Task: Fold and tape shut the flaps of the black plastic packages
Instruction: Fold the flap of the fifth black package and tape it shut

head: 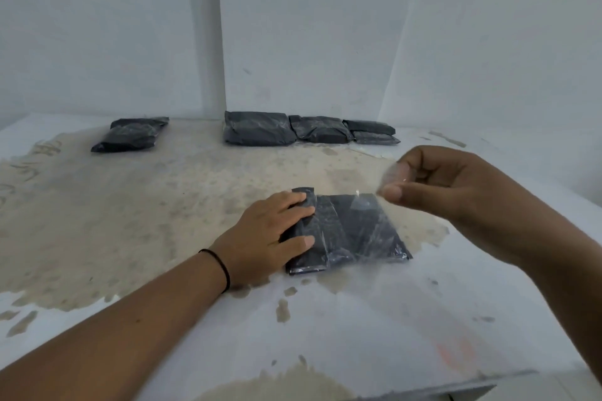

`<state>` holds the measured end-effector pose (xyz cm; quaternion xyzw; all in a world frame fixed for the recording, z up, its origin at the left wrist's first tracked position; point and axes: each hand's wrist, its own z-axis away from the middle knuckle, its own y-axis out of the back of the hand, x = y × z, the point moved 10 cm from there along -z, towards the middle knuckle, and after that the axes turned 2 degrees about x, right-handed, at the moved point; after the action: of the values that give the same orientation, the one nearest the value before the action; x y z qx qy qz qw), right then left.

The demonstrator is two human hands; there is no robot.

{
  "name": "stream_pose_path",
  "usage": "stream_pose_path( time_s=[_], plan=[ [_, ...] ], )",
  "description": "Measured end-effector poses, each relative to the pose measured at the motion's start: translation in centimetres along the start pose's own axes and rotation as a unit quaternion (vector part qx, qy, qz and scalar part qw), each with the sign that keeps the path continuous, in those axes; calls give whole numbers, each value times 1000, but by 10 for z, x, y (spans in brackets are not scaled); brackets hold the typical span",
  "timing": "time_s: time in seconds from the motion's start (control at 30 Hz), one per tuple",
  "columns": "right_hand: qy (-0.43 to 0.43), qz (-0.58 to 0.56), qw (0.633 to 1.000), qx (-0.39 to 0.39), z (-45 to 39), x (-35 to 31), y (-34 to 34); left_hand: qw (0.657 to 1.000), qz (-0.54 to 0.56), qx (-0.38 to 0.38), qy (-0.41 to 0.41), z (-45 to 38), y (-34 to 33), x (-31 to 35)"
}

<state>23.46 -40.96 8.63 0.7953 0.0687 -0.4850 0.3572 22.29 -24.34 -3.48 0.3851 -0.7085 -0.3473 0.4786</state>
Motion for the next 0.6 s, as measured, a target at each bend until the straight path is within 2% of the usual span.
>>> stream_pose_path(
  time_s=[0.27,0.6],
  plan=[
    [-32,1,988,-150,-45,22,-34,1000,-10,14,-3,1,1,-3],
    [-41,-45,980,-189,-71,39,-51,998,8,62,-20,3,13,4]
  ],
)
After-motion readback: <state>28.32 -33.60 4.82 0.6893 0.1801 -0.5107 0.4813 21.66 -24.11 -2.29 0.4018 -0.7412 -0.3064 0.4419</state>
